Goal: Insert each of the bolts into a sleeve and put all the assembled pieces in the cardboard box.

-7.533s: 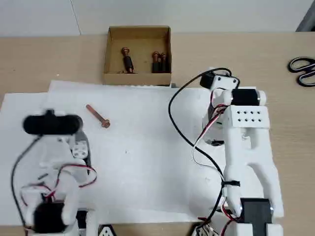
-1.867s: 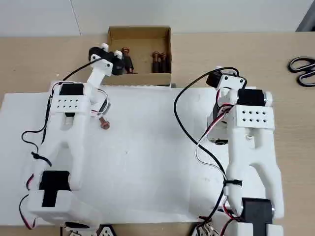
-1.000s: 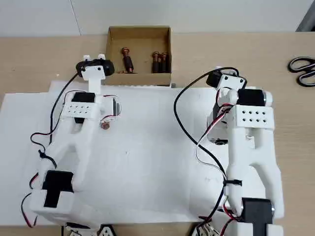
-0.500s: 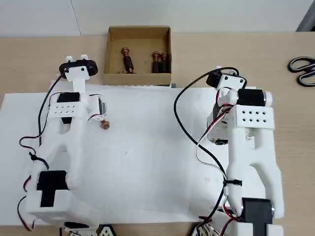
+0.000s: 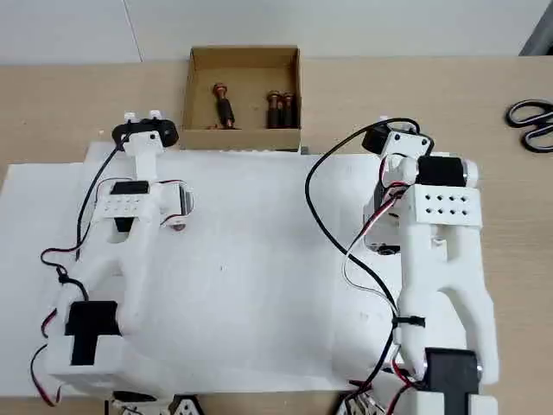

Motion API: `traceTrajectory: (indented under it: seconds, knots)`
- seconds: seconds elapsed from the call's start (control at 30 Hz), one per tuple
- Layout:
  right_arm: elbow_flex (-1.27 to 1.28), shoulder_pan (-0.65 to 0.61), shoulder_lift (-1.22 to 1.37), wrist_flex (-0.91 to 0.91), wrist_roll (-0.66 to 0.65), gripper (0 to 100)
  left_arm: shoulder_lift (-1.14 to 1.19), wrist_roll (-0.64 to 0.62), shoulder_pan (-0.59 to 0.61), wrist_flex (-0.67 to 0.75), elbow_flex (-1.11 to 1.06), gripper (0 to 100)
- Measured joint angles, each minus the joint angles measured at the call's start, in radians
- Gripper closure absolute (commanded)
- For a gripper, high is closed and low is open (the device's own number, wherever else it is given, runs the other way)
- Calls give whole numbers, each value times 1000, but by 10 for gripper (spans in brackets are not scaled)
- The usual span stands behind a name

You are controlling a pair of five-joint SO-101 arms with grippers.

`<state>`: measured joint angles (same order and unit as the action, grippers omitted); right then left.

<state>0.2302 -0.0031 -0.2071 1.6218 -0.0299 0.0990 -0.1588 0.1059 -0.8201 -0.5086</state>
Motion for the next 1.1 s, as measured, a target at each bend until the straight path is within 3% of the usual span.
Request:
traceTrajectory:
  seconds: [0.07, 0.4, 0.5, 0.63, 0.9, 1.1]
  knots:
    - [0, 0, 0, 0, 0, 995, 0, -5, -2, 9, -3, 994]
    - [0, 0, 0, 0, 0, 995, -2, -6, -2, 15, 0, 995]
    - [0, 0, 0, 0, 0, 995, -3, -25, -2, -54, 46, 995]
    - [0, 0, 0, 0, 0, 995, -66, -226, -11, -170, 123, 995]
    - [0, 0, 0, 0, 0, 995, -244, -779, -28, -275, 164, 993]
    - [0, 0, 0, 9, 0, 995, -296, -1079, 6, -339, 164, 993]
